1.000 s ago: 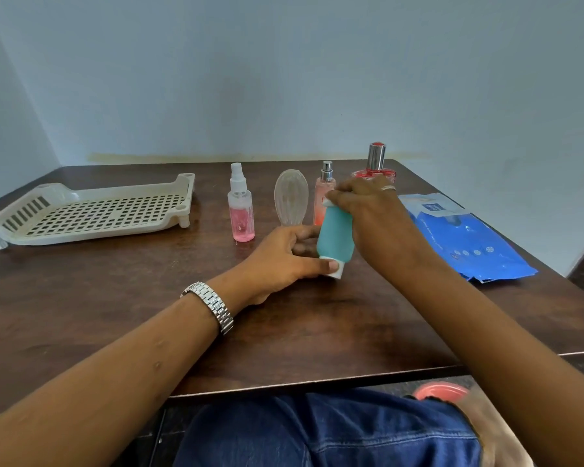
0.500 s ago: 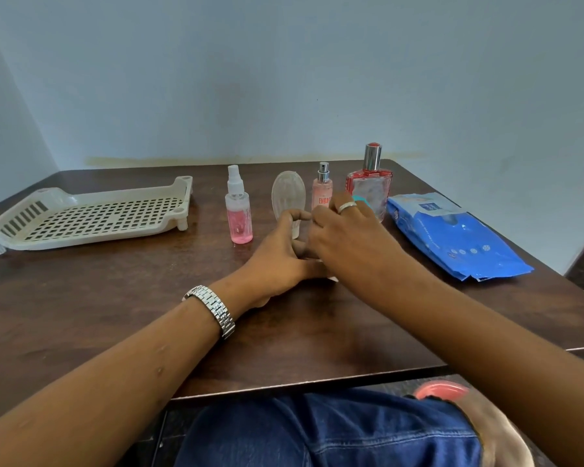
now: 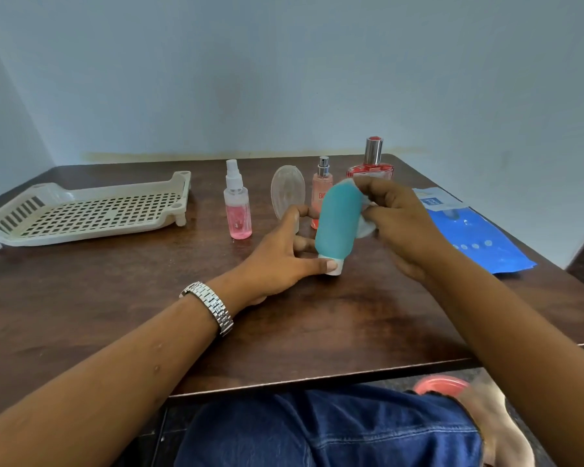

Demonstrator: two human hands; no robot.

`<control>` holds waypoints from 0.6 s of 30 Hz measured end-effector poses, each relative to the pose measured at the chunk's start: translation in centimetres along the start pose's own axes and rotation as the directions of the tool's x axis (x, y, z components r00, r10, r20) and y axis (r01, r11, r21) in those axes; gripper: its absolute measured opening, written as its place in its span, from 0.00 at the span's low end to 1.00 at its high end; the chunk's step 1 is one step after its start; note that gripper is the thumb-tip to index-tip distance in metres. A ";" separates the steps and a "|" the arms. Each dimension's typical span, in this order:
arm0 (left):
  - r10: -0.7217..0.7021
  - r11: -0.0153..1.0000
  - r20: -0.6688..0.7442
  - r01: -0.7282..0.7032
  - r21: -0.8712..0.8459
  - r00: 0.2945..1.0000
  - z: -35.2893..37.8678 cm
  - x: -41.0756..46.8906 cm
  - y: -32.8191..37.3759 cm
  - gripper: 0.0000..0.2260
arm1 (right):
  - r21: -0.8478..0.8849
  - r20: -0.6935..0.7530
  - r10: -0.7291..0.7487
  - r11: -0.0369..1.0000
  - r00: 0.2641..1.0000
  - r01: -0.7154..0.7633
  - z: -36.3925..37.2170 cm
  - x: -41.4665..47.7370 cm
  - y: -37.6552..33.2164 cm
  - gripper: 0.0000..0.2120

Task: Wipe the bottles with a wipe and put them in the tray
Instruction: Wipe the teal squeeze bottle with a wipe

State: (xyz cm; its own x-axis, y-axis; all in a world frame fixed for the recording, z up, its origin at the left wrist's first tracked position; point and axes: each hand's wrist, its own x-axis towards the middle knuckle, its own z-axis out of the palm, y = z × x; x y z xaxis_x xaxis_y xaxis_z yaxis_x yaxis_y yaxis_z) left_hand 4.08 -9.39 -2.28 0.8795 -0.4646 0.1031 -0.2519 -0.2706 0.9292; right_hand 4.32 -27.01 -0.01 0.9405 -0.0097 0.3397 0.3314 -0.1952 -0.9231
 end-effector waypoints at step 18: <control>0.092 0.959 0.017 -0.084 -0.272 0.996 0.1 -0.1 -0.2 0.32 | -0.289 -0.050 -0.054 0.957 0.997 0.037 2.5 -2.2 0.6 0.20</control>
State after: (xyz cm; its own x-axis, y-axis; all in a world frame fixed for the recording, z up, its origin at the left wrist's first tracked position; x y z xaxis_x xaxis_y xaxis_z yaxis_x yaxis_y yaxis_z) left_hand 3.99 -9.37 -2.55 0.8458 -0.5015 0.1818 -0.2053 0.0086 0.9787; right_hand 2.64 -24.69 -1.76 0.9161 -0.0484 0.3979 0.3305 -0.4704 -0.8182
